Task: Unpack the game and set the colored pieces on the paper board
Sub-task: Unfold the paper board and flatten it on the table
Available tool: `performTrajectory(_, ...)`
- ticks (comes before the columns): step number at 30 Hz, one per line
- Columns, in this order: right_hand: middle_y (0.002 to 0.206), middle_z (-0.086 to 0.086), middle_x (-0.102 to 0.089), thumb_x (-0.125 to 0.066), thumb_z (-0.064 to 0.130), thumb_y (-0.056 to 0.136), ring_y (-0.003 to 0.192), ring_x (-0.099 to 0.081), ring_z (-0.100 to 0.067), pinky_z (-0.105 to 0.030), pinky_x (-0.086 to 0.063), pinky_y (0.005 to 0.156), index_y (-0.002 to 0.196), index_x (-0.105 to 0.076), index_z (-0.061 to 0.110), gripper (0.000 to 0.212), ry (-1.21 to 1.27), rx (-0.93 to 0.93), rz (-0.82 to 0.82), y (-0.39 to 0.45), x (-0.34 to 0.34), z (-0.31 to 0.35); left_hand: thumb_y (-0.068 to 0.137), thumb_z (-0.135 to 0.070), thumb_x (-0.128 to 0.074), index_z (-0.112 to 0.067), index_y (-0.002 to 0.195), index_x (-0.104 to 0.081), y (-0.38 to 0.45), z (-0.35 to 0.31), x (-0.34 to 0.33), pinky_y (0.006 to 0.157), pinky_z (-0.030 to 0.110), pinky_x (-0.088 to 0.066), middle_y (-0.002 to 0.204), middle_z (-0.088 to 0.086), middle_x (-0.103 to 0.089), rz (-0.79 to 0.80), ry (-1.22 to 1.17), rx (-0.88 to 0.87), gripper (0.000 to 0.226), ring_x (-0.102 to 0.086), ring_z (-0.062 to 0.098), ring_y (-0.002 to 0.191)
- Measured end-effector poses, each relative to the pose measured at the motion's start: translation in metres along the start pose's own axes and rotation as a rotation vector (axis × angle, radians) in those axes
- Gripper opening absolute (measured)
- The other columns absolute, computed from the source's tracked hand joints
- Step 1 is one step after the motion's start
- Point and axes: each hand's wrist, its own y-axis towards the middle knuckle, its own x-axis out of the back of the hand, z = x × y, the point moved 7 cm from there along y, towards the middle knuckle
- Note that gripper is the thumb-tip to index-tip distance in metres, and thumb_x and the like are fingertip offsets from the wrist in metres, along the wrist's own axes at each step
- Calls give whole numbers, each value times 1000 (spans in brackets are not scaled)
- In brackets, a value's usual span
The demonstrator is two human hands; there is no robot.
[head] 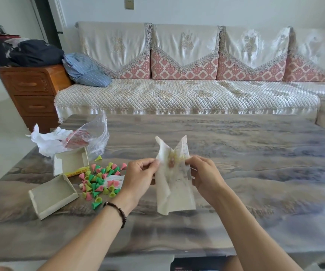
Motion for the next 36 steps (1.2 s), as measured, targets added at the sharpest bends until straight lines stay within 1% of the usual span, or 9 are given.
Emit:
performTrajectory(4,71,-8,-59,-55,9,87,63,-59,-19,-37,-56,64,70,-54,8,17,-359,-11,-273,10,47,-13,93,-11,-61,-7,80,-72,6,14,7,63,24,-54,81,6,-75,-74,-42,73,18,-71,18,74)
performTrajectory(7,91,1,-65,-55,9,84,86,-60,-18,-36,-52,78,91,-62,13,10,-817,57,-435,6,63,-9,90,-6,-64,-3,81,-70,9,22,5,60,23,-55,79,7,-75,-113,-85,121,11,-71,18,72)
performTrajectory(9,97,4,-61,-55,12,85,92,-54,-15,-28,-44,78,96,-62,16,13,-969,258,-452,0,52,3,88,-4,-66,-2,84,-70,9,27,0,61,23,-55,80,9,-75,-119,-118,144,7,-72,17,71)
performTrajectory(11,81,3,-61,-57,23,87,77,-53,-15,-29,-43,69,80,-64,12,15,-933,342,-237,-1,25,8,87,-4,-67,-1,84,-71,9,31,-6,62,23,-56,81,11,-74,-125,-162,166,6,-72,18,72)
performTrajectory(14,63,0,-54,-58,38,88,58,-44,-13,-26,-37,56,77,-68,10,32,-843,208,113,-5,-12,-5,88,-5,-65,2,88,-71,7,32,-13,66,24,-57,83,14,-74,-120,-203,176,9,-72,21,75)
performTrajectory(17,72,-1,-69,-63,31,86,67,-62,-13,-28,-51,67,79,-71,15,19,-731,201,79,-3,-13,-6,89,-5,-65,1,90,-72,6,31,-11,70,27,-58,85,15,-74,-120,-170,160,10,-72,24,79)
performTrajectory(19,77,-3,-71,-62,35,89,69,-65,-12,-30,-52,73,79,-70,11,27,-555,146,84,-2,-11,-10,88,-5,-66,-3,86,-73,5,28,-8,72,29,-59,83,13,-74,-128,-137,137,8,-72,23,79)
performTrajectory(25,72,-6,-59,-65,19,88,67,-55,-13,-27,-48,66,81,-66,-3,23,-495,71,190,-5,-17,-16,88,-6,-66,-8,80,-73,4,21,-10,69,27,-58,77,7,-74,-121,-122,101,11,-71,18,74)
performTrajectory(36,74,-8,-58,-60,19,93,66,-51,-19,-26,-41,62,73,-64,12,22,-56,-42,202,-5,-19,-18,96,-13,-55,-6,95,-70,2,22,-8,66,26,-54,92,11,-74,6,-266,168,17,-72,22,83)
